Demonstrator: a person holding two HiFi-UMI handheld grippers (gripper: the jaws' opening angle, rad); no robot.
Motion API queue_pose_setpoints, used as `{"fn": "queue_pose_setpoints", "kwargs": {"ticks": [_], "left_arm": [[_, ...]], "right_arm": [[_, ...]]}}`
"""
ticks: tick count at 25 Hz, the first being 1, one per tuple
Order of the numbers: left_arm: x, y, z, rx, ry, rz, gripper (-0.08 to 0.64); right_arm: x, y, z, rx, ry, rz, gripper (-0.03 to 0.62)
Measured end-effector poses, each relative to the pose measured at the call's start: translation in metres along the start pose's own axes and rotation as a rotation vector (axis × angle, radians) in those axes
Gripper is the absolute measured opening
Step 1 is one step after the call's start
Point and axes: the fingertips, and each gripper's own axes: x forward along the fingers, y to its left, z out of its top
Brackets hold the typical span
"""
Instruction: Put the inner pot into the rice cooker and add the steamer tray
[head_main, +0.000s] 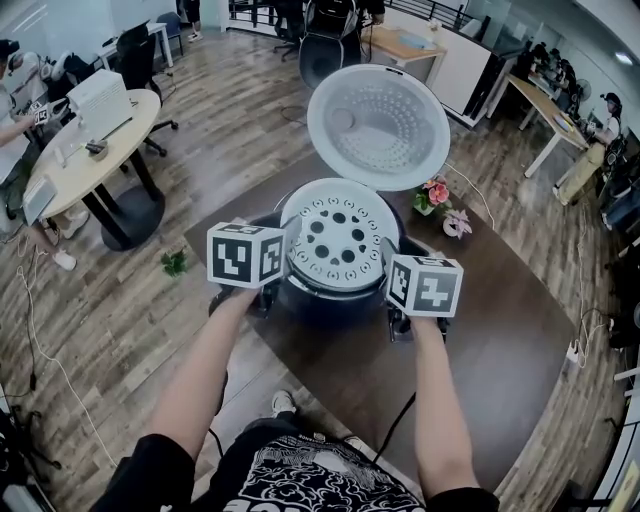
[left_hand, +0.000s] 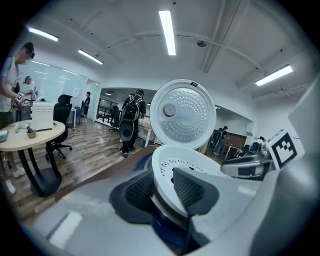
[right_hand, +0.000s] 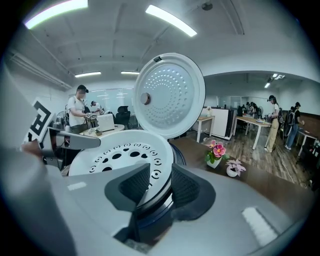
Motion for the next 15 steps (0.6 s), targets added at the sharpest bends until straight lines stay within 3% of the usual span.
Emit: {"fn": "queue_pose_setpoints", "kwargs": {"ticks": [8, 15], "left_arm": [[-0.010, 0.001, -0.003, 0.067, -0.015, 0.055, 0.132], [-0.024, -0.023, 0.014, 0.082, -0.087, 0.054, 0.132]], "right_arm": [[-0.010, -0.001, -0.003, 0.026, -0.028, 0.014, 0.135], [-0.038, -0.014, 0.000, 0.081, -0.096, 0.022, 0.130]]}}
